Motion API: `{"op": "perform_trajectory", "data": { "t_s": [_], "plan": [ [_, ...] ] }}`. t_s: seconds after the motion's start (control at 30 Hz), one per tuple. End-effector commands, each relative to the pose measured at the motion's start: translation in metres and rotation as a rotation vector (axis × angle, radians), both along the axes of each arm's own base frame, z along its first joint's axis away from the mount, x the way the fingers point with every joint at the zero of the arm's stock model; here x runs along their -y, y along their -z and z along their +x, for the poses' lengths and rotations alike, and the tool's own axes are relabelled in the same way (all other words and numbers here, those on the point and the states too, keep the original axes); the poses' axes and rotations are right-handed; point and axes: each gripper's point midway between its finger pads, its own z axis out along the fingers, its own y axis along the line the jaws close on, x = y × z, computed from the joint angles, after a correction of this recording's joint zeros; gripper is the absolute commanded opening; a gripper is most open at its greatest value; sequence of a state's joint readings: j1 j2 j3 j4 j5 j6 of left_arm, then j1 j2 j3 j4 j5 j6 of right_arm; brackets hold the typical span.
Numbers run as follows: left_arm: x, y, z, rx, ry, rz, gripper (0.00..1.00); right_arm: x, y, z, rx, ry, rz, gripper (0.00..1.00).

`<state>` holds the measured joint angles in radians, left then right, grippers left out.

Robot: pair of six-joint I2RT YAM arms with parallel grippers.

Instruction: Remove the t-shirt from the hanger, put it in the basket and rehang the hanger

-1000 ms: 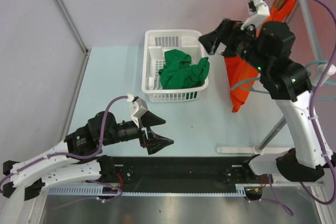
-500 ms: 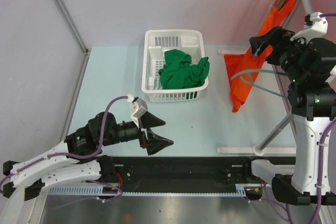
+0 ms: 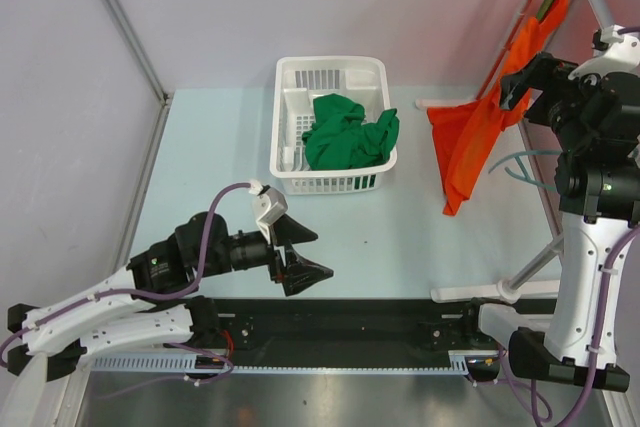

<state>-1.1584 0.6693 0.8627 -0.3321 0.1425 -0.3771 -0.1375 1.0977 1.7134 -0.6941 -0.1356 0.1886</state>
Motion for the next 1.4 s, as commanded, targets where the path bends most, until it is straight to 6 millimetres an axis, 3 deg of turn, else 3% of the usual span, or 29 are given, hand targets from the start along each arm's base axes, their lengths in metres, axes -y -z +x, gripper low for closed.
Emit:
{"op": "perform_trajectory", "data": {
  "t_s": [0.0, 0.17, 0.23, 0.27, 0.3, 0.37, 0.5, 0.67, 0.7, 0.73, 0.77, 0.8, 0.83, 0.9, 1.1, 1.37],
  "plan": [
    [-0.002, -0.013, -0.005, 0.002, 0.016, -0.033, 1.0, 0.027, -0.009, 0.002, -0.01, 0.144, -0.1, 1.0],
    [-0.005, -0.01, -0.005, 0.005, 0.013, -0.031, 1.0, -0.013, -0.019, 0.002, 0.013, 0.014, -0.043, 1.0],
    [-0.005, -0.011, -0.005, 0.009, 0.011, -0.041, 1.0, -0.018, -0.018, 0.005, 0.002, 0.034, -0.036, 1.0],
    [-0.004, -0.008, -0.004, 0.01, 0.012, -0.039, 1.0, -0.032, -0.022, 0.001, 0.006, 0.002, -0.045, 1.0],
    [-0.003, -0.009, -0.005, 0.011, 0.016, -0.045, 1.0, -0.03, -0.022, 0.0, 0.001, 0.042, -0.052, 1.0],
    [-0.001, -0.006, -0.005, 0.009, 0.021, -0.038, 1.0, -0.049, -0.024, 0.001, -0.009, 0.016, -0.07, 1.0],
    [-0.001, -0.004, -0.004, 0.013, 0.024, -0.018, 1.0, -0.061, -0.027, 0.007, -0.026, 0.091, -0.124, 1.0],
    [-0.007, -0.007, -0.005, 0.023, 0.012, -0.026, 1.0, -0.081, -0.025, 0.033, -0.065, 0.165, -0.196, 1.0],
    [-0.008, -0.008, -0.005, 0.023, 0.009, -0.029, 1.0, -0.075, -0.025, 0.038, -0.071, 0.237, -0.211, 1.0],
    [-0.008, -0.008, -0.004, 0.023, 0.006, -0.028, 1.0, -0.072, -0.043, 0.037, -0.035, 0.272, -0.19, 1.0],
    [-0.009, -0.008, -0.004, 0.019, 0.004, -0.027, 1.0, -0.077, -0.03, 0.056, -0.078, 0.316, -0.229, 1.0],
    [-0.009, -0.008, -0.005, 0.017, 0.007, -0.027, 1.0, -0.066, -0.032, 0.058, -0.081, 0.408, -0.242, 1.0],
    [-0.008, -0.007, -0.005, 0.014, 0.008, -0.027, 1.0, -0.055, -0.048, 0.056, -0.053, 0.465, -0.231, 1.0],
    [-0.007, -0.007, -0.006, 0.008, 0.012, -0.025, 1.0, -0.05, -0.038, 0.074, -0.081, 0.575, -0.287, 1.0],
    [-0.004, -0.004, -0.008, -0.021, 0.026, -0.021, 1.0, -0.026, -0.032, 0.1, -0.089, 0.789, -0.358, 0.99],
    [0.001, 0.001, -0.008, -0.041, 0.031, -0.02, 1.0, 0.001, -0.017, 0.114, -0.103, 0.887, -0.345, 0.99]
  ]
}}
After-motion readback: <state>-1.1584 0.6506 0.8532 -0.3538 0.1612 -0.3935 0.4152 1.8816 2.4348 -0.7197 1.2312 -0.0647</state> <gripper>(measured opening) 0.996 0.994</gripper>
